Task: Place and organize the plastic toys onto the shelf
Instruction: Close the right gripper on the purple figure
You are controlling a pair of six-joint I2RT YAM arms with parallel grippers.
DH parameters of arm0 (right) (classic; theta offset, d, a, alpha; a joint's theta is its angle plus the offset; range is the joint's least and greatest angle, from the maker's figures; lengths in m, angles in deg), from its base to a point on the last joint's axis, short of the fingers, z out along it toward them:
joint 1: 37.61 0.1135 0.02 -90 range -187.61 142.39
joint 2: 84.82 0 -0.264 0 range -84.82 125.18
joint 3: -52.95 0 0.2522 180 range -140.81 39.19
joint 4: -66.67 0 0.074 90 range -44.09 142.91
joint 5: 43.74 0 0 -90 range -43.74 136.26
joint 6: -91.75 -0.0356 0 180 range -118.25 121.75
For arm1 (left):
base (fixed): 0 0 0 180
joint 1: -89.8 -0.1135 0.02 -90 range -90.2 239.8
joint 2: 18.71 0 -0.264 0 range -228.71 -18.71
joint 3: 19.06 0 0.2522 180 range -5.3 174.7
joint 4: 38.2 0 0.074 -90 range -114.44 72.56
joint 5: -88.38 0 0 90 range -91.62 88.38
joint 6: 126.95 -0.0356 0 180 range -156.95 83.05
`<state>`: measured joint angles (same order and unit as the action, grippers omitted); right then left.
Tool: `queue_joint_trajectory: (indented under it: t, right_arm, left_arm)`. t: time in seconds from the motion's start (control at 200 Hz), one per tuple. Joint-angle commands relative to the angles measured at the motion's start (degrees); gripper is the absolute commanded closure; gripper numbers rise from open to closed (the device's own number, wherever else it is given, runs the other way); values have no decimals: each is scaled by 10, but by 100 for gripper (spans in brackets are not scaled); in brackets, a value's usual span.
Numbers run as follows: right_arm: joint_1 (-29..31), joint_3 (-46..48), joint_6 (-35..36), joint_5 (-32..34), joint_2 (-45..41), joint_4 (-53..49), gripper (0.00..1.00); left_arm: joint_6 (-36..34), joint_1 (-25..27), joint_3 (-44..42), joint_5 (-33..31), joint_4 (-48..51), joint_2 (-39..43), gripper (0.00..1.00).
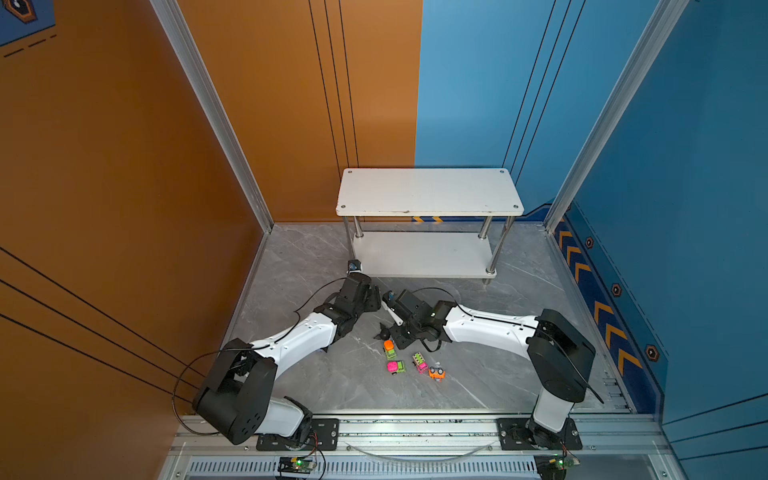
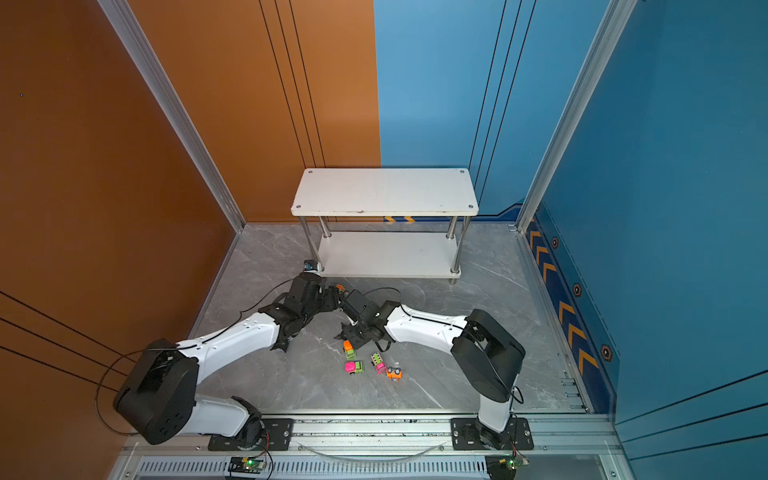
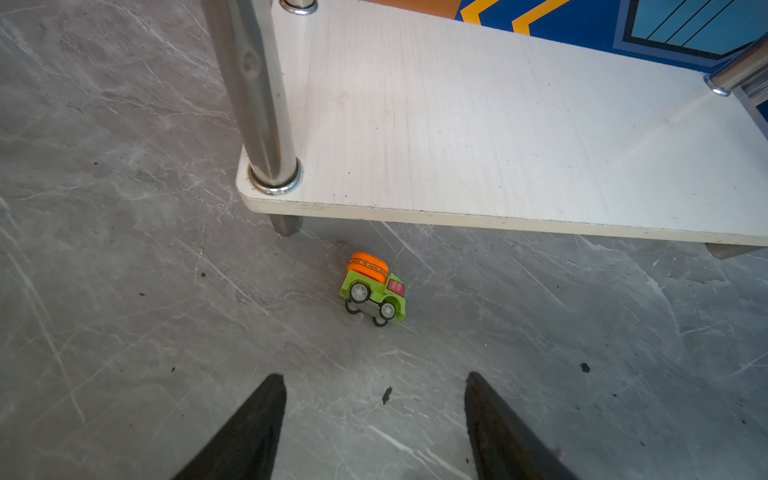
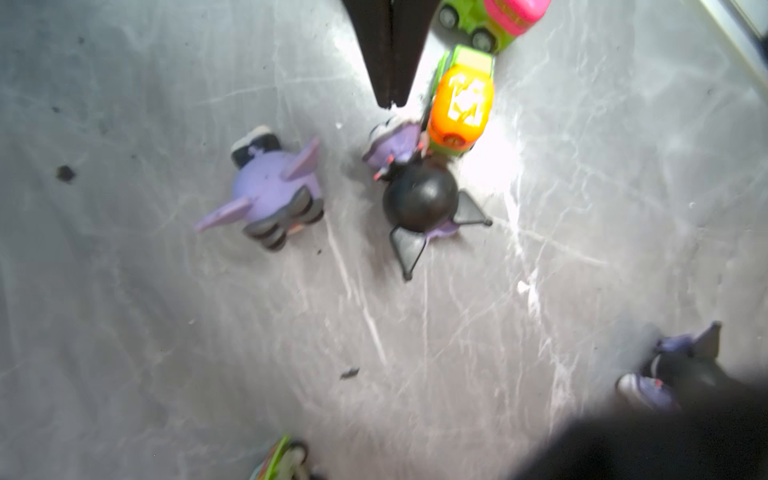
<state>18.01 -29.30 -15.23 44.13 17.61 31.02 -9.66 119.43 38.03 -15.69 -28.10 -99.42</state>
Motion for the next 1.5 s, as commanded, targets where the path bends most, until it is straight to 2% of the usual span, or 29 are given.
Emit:
queue_joint_trajectory:
  t: [0.0, 0.46, 0.816, 1.036, 1.266, 1.301, 1.361, 1.421, 1.496]
  right_arm:
    - [1, 23, 3, -24, -3, -1, 100]
    - [-55, 45, 20, -27, 40, 63, 100]
    - [-102, 7, 42, -8, 99, 74, 100]
    - [-137, -48, 45, 9, 143, 89, 100]
    - [-150, -45, 29, 18, 108, 85, 100]
    - [-151, -40, 23, 21, 97, 80, 96]
    - [-151, -24, 12, 23, 71, 76, 83]
    - [-148, 3, -1, 25, 42, 78, 58]
    - [-133, 26, -18, 34, 15, 75, 43]
  left_arm:
    - [13, -6, 17, 26, -24, -2, 35]
    - [33, -11, 5, 37, -36, 14, 31]
    - [34, -14, 6, 36, -44, 4, 31]
    - [33, -14, 13, 43, -42, -7, 31]
    - [30, -20, 10, 39, -35, 3, 29]
    - [30, -21, 7, 39, -35, 4, 29]
    - [30, -24, 5, 39, -36, 8, 27]
    - [29, -26, 3, 38, -36, 12, 26]
    - [29, -29, 0, 37, -36, 18, 25]
